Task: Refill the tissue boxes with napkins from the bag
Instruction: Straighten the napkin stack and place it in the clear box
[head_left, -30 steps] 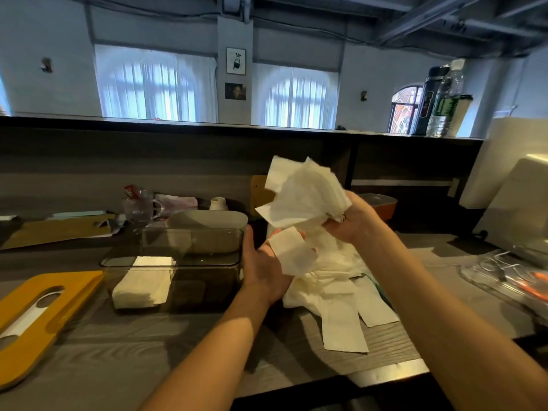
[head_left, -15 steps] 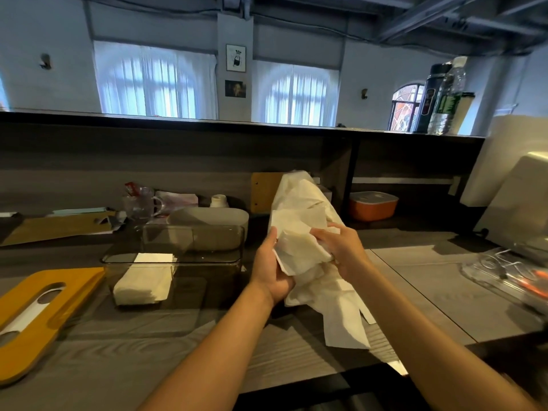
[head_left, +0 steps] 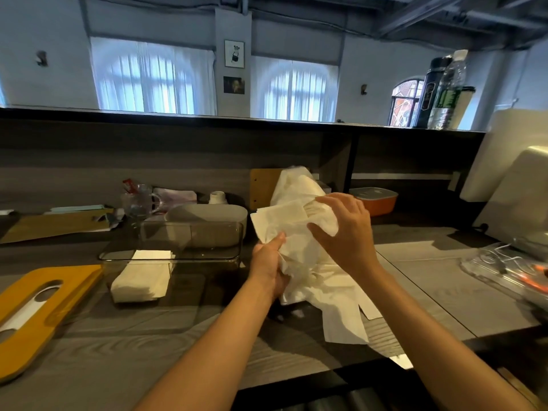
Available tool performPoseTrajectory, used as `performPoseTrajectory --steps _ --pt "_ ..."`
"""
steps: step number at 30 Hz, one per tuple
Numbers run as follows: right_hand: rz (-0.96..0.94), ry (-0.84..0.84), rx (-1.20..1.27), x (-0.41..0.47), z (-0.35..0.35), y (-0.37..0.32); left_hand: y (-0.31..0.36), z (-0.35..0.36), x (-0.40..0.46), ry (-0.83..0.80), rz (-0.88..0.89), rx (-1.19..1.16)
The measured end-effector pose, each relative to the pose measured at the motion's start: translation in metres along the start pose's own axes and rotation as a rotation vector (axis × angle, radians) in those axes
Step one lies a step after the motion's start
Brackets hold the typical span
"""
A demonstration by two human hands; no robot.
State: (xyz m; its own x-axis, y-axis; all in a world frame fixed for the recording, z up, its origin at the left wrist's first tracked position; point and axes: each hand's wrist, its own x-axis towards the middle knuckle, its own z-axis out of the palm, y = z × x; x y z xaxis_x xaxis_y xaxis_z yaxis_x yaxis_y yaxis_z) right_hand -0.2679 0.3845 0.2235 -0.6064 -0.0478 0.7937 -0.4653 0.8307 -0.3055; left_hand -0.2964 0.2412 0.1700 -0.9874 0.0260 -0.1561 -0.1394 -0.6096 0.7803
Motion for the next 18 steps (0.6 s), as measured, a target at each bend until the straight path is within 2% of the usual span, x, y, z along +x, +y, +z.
performPoseTrajectory --steps 2,4,6,10,16,18 --pt "-0.107 -0.157 0.002 0.005 -0.005 -0.008 0.0 0.0 0.001 0.004 0.006 0.012" --pt "-0.086 -0.401 -0.112 0.007 0.0 -0.015 0.0 0.0 -0.001 -0.034 0.016 0.017" --pt "-0.015 -0.528 -0.223 0.007 0.008 -0.015 0.001 0.0 -0.006 -0.106 -0.013 -0.036" --pt "0.078 -0.522 -0.186 0.005 0.017 -0.01 0.003 -0.002 -0.009 -0.173 -0.085 -0.17" --pt "0.148 -0.505 0.0 0.006 0.018 0.001 0.005 -0.002 -0.008 -0.097 -0.167 -0.132" --pt "0.247 -0.455 0.138 0.006 0.012 0.004 0.005 -0.001 -0.007 -0.073 -0.17 -0.123"
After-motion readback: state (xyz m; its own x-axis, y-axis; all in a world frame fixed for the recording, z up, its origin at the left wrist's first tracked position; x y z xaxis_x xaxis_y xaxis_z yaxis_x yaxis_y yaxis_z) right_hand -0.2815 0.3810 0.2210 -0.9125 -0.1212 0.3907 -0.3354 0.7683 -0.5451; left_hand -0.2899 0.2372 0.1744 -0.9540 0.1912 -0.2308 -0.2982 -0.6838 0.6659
